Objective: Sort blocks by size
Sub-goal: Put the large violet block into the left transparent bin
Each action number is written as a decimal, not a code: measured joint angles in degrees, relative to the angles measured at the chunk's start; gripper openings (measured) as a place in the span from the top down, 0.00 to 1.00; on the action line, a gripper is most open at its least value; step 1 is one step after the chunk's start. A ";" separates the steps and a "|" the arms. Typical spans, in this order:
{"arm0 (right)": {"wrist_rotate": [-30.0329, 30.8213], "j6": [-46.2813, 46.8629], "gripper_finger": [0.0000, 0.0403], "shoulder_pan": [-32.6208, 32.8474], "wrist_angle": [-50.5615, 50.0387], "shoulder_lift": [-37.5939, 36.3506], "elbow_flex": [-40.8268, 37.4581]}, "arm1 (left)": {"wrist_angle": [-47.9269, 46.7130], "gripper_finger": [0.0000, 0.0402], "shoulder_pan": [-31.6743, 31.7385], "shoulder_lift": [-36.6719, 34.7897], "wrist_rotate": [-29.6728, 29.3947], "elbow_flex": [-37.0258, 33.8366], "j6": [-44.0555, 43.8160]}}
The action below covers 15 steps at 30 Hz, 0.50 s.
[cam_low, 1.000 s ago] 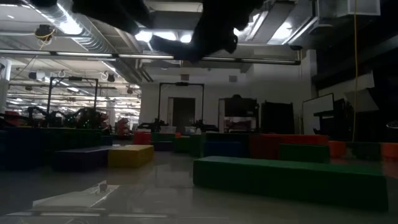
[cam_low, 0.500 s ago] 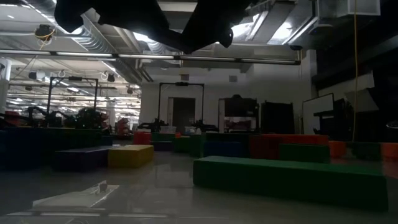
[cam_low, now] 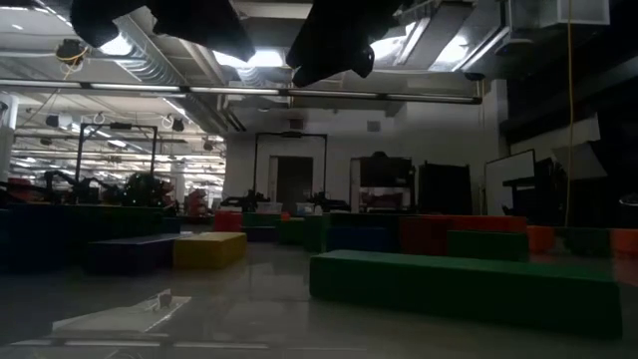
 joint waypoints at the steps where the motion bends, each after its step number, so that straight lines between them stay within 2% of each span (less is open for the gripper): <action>1: 0.00 0.00 0.56 0.02 0.07 0.00 0.00 | -0.69 1.00 0.02 -0.10 -0.01 0.18 -1.13; 6: 0.00 0.09 0.47 0.02 0.07 0.00 0.00 | -2.86 1.00 0.07 -0.79 0.70 0.28 -5.73; 12: 0.00 1.06 0.46 0.02 -3.67 0.00 0.00 | -6.19 0.98 0.27 -0.92 2.14 0.08 -16.73; 15: 0.01 3.16 0.46 0.02 -4.99 0.44 0.01 | -6.89 0.97 2.38 -0.97 7.66 -0.34 -24.86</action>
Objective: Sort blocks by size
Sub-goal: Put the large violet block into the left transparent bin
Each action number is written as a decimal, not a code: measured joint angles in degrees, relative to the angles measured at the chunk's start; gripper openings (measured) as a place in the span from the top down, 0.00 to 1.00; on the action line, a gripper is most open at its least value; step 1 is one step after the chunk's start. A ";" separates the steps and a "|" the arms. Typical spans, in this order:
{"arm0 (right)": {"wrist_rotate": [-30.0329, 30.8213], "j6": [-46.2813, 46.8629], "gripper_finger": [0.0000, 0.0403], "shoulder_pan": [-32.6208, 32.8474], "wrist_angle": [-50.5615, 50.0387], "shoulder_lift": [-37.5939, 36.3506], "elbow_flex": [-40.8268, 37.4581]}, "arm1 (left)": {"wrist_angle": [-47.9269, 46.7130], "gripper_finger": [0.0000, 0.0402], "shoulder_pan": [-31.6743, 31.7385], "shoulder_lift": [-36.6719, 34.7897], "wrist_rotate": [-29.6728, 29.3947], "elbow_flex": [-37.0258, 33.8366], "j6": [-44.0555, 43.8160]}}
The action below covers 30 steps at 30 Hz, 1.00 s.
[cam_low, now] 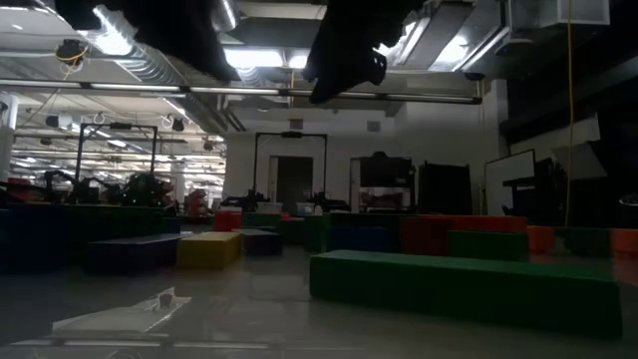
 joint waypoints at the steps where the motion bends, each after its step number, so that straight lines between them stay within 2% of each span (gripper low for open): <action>1: 0.00 0.10 0.46 0.00 -0.94 0.10 -0.01 | -0.08 0.96 1.05 0.00 3.06 -0.03 -2.51; 3: 0.00 0.16 0.46 0.00 -1.78 0.13 -0.01 | 0.05 0.93 3.30 0.00 9.31 -0.03 -6.04; 6: -0.15 0.18 0.46 0.00 -2.73 0.11 -0.01 | 0.67 0.85 6.62 0.36 17.31 -0.03 -5.87; 12: -3.43 0.04 0.46 0.00 -7.31 -1.22 -0.01 | 4.47 0.70 11.71 3.11 28.02 -0.03 5.19; 17: -2.86 0.04 0.46 0.04 -14.70 -5.31 -0.01 | 7.82 0.65 13.73 8.34 34.13 -0.03 17.22; 24: 0.20 1.82 0.46 0.04 -25.53 -11.43 -0.01 | 8.58 0.67 14.46 14.90 35.33 -0.05 27.41; 30: 4.15 3.51 0.46 0.04 -29.13 -13.05 -0.01 | 8.83 0.67 15.62 17.77 35.18 -0.05 32.35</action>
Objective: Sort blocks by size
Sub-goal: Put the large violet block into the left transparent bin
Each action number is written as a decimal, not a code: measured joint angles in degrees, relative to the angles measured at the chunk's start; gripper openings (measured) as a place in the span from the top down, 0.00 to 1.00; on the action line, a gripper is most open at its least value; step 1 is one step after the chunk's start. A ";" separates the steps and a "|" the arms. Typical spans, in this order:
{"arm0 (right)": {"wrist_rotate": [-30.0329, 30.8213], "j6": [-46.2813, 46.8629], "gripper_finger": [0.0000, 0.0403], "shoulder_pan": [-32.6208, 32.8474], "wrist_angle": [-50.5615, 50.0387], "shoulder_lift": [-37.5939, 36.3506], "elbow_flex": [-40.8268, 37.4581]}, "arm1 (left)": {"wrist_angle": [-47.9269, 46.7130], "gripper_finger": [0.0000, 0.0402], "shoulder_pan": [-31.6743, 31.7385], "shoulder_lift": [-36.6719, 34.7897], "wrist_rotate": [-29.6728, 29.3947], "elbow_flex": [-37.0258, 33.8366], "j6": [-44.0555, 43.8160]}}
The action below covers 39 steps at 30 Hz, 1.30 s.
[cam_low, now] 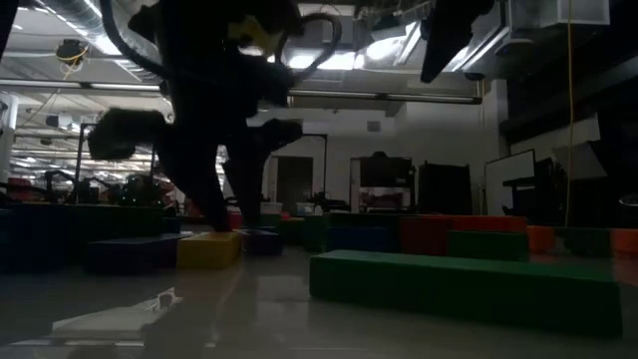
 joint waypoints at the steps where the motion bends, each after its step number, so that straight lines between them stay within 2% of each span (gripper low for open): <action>1: 0.18 -0.01 0.46 0.00 -0.19 0.04 0.00 | 0.03 0.67 0.29 0.15 -0.04 0.00 0.61; 8: 0.42 0.09 0.46 -0.04 -0.39 0.04 -1.38 | 2.42 0.67 1.50 0.54 -0.21 0.02 2.48; 18: 0.42 0.13 0.46 -0.04 1.30 0.04 -5.18 | 3.35 0.67 1.30 0.54 -0.20 0.02 16.68; 33: -1.13 0.13 0.46 -0.04 2.34 0.07 -6.47 | 7.78 0.67 4.18 0.98 0.22 0.02 25.83; 39: -1.15 0.13 0.46 -0.04 2.34 0.07 -6.47 | 8.18 0.67 5.36 2.08 5.58 0.02 26.10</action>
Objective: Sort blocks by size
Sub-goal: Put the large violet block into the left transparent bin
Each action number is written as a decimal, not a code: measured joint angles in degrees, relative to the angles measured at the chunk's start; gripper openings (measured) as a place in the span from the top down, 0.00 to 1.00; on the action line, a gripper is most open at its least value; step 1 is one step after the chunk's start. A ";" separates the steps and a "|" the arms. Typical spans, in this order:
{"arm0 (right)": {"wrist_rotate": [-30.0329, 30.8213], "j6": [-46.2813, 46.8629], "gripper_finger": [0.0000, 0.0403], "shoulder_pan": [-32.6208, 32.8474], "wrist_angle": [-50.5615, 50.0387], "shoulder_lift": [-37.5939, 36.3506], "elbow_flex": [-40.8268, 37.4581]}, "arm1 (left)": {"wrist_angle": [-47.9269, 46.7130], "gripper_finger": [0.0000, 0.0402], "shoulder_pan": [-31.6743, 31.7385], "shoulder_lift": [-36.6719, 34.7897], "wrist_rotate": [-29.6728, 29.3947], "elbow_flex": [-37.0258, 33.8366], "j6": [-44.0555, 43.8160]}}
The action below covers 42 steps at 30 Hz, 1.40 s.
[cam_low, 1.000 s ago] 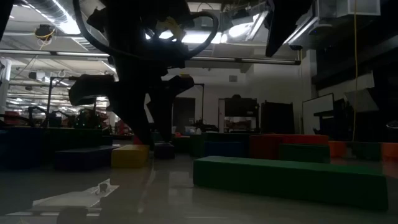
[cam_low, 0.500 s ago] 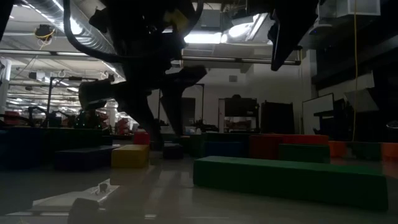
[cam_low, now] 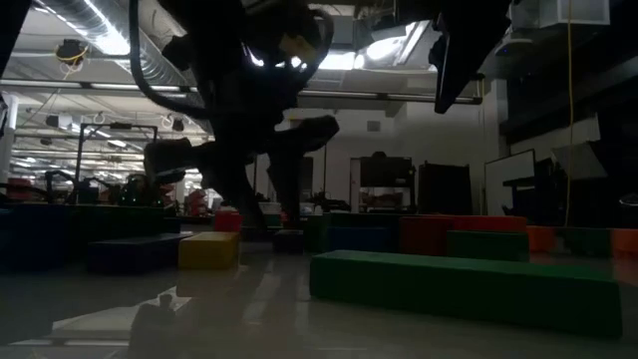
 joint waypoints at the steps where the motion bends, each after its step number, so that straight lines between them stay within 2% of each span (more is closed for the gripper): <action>1: 0.01 0.00 0.46 0.00 0.00 0.00 0.00 | 0.32 0.67 0.01 0.40 0.09 0.00 -0.25; 6: 0.00 0.00 0.46 0.00 -0.03 0.00 0.00 | -1.05 0.67 -0.23 1.00 0.26 0.19 -2.56; 16: -0.03 -0.24 0.46 0.00 -0.07 0.02 0.00 | -5.74 0.67 -3.81 -0.02 0.11 0.98 -16.37; 20: -0.03 -0.24 0.46 0.00 -0.07 0.02 0.00 | -6.80 0.67 -5.34 -0.03 0.29 2.27 -17.30; 28: -0.03 -0.24 0.46 0.00 -0.07 0.02 0.00 | -6.21 0.67 -5.60 -0.03 -1.14 3.32 -12.98; 42: -0.03 -0.22 0.46 0.00 0.00 0.02 0.00 | -6.01 0.67 -4.41 0.01 -1.31 3.34 6.92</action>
